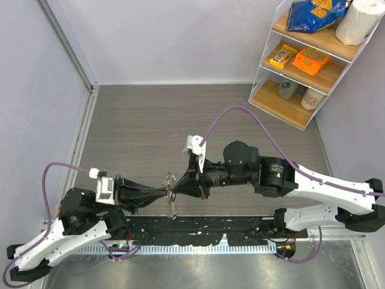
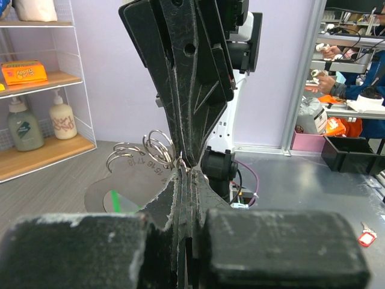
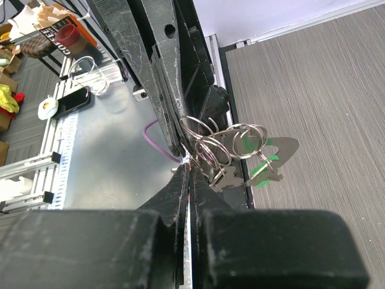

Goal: Put the keys on the keyring

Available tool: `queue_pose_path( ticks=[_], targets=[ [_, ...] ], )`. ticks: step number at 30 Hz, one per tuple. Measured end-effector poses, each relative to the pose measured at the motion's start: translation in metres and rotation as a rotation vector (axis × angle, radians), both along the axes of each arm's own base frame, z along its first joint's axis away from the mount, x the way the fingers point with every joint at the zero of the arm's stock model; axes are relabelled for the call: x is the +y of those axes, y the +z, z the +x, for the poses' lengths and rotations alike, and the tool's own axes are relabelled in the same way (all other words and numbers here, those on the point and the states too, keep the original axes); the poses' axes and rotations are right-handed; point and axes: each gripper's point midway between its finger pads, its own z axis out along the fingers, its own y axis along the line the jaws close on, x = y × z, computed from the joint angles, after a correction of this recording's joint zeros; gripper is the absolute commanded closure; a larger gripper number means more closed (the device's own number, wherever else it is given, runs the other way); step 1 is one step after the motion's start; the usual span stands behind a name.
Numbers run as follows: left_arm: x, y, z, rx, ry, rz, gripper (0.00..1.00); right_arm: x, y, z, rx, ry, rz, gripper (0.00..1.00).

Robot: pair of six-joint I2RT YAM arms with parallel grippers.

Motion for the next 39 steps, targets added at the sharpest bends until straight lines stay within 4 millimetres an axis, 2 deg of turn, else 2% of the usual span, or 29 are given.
queue_pose_path(
  ticks=[19, 28, 39],
  targets=[
    [0.007, 0.003, -0.013, -0.034, -0.043, -0.03, 1.0, 0.001, 0.001, 0.001, 0.031, -0.019, 0.006, 0.95],
    [0.009, 0.005, -0.015, -0.044, -0.05, -0.041, 1.0, 0.003, -0.012, 0.0, 0.054, -0.023, -0.021, 0.95],
    [0.009, 0.005, -0.015, -0.043, -0.05, -0.041, 1.0, -0.001, -0.007, -0.005, 0.025, 0.018, -0.006, 0.95]
  ],
)
